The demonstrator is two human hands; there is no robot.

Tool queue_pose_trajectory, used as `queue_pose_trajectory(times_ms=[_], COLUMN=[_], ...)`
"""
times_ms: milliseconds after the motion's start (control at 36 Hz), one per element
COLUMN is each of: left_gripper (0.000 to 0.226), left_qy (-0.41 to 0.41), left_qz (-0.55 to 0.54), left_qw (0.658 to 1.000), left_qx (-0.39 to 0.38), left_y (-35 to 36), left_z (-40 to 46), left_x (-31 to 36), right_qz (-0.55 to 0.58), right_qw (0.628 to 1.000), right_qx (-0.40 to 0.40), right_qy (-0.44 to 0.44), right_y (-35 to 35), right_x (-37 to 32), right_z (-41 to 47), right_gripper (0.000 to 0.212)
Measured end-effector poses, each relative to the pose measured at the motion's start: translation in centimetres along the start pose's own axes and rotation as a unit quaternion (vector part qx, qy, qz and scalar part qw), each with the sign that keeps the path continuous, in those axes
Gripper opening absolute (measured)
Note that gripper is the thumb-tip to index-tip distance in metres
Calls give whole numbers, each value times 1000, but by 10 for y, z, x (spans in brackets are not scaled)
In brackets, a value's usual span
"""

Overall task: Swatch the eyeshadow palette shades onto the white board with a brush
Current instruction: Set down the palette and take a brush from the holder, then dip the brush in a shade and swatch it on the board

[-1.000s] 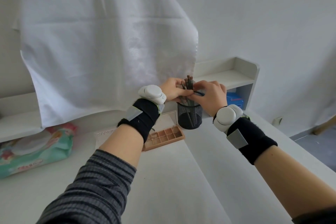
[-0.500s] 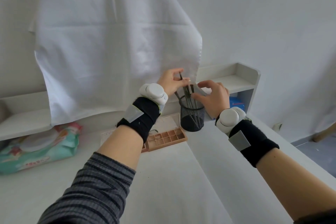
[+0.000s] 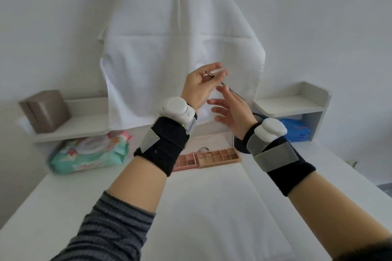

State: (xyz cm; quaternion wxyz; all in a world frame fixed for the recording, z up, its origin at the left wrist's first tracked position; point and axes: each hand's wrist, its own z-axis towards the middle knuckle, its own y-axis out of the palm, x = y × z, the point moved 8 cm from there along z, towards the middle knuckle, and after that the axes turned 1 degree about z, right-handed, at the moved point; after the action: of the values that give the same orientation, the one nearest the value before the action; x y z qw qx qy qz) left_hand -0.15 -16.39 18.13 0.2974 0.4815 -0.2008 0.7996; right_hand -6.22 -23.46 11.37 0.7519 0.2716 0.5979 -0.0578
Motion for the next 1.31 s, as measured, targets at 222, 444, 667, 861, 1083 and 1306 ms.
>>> queue_pose_trajectory(times_ms=[222, 444, 667, 861, 1083, 1306], left_gripper=[34, 47, 46, 64, 105, 128], left_qy=[-30, -59, -66, -43, -127, -182], left_qz=[16, 65, 228, 362, 370, 348], left_qw=[999, 995, 970, 929, 920, 920], left_qx=[7, 37, 46, 67, 30, -5], left_y=[-38, -76, -108, -123, -121, -125], left_z=[-39, -73, -107, -131, -143, -146], left_x=[-17, -32, -73, -104, -136, -153], right_qz=[142, 7, -202, -324, -426, -437], right_qw=[990, 998, 969, 932, 883, 876], right_qx=[-25, 39, 90, 97, 83, 69], right_qy=[-11, -45, -108, -128, -179, -192], right_y=[34, 47, 44, 28, 25, 27], right_x=[14, 46, 68, 92, 95, 96], right_z=[-3, -18, -31, -34, -40, -43], right_gripper=[15, 15, 14, 15, 11, 14])
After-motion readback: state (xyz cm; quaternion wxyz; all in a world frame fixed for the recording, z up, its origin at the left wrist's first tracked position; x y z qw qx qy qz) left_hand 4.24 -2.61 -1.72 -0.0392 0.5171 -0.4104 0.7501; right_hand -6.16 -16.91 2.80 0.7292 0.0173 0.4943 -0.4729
